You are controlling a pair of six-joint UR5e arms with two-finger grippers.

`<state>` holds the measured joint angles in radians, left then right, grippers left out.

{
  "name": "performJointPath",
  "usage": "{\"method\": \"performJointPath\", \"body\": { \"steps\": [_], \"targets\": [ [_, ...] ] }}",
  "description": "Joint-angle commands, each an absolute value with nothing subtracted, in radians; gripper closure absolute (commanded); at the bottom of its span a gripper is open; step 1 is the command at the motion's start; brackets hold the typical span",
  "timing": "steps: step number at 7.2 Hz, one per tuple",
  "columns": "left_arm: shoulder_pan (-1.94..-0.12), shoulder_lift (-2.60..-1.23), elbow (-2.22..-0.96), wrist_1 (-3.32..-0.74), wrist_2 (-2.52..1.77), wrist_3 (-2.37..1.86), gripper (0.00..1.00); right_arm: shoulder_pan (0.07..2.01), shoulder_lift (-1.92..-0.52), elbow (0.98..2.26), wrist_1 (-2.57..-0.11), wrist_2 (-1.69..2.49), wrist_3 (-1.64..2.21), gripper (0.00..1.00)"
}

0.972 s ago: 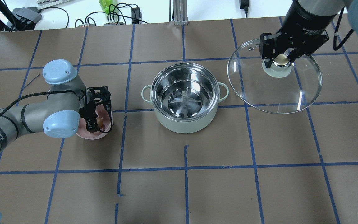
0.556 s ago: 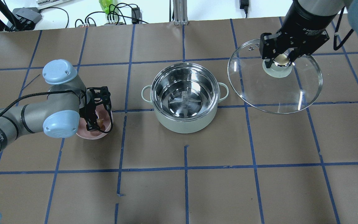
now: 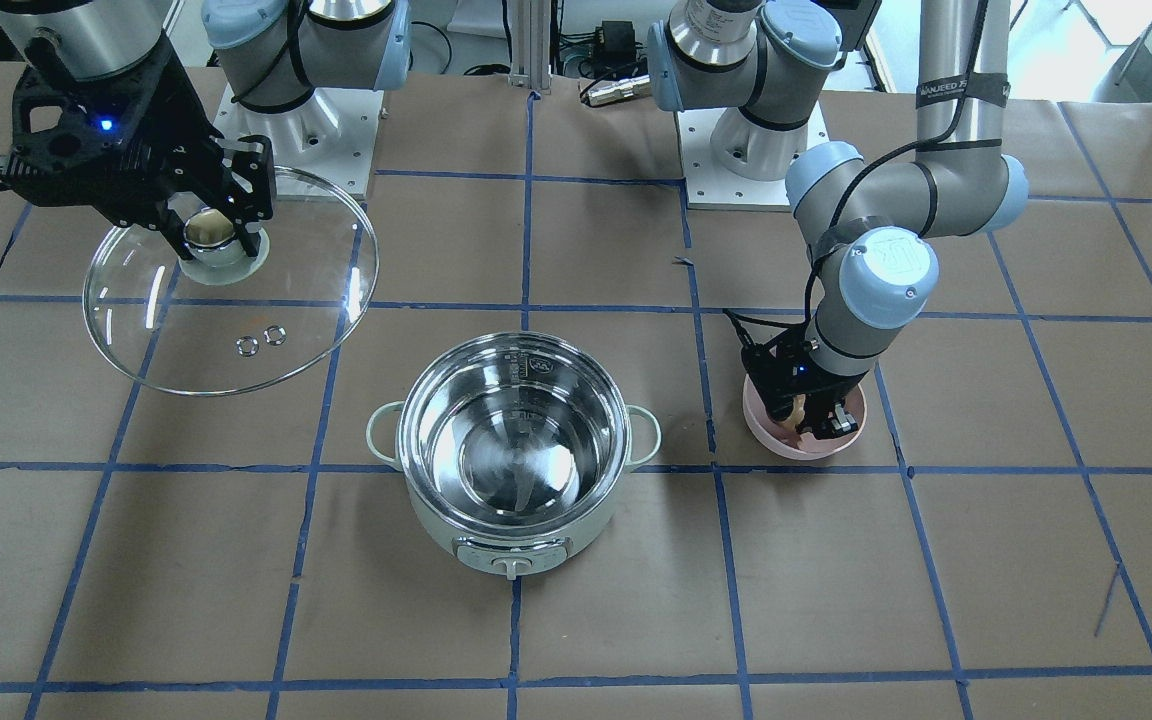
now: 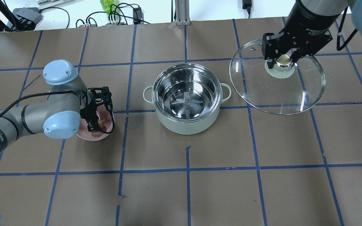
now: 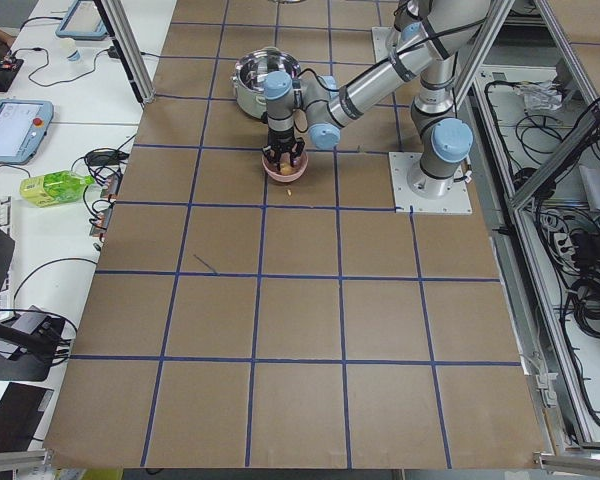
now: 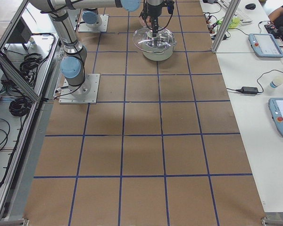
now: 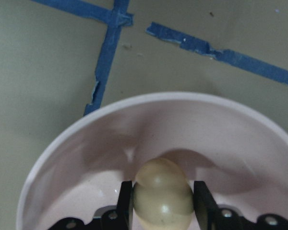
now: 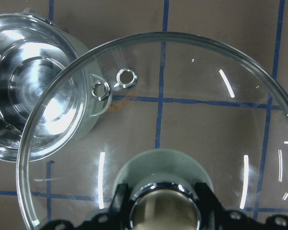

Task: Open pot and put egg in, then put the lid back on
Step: 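Lift the egg out of the bowl with the left gripper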

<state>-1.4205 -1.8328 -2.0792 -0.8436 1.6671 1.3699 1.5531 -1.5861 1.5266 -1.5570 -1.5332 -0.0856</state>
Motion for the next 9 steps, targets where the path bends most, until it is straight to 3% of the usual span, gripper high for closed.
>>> {"method": "performJointPath", "body": {
  "steps": [1, 6, 9],
  "targets": [
    [-1.42, -1.821, -2.069, -0.856, 1.658, 1.327, 0.86, 1.554, -1.586, 1.526, -1.555, -1.531, -0.083, 0.84],
    [-1.46, -1.727, -1.898, -1.11, 1.608, 0.935, 0.86, 1.552, -1.588, 1.519, -1.546, -1.58, -0.074, 0.85],
    [-1.612, -1.736, -1.771, -1.126, 1.552, 0.52, 0.86, 1.554, -1.589, 1.519, -1.543, -1.598, -0.067, 0.88]
  ]
}}
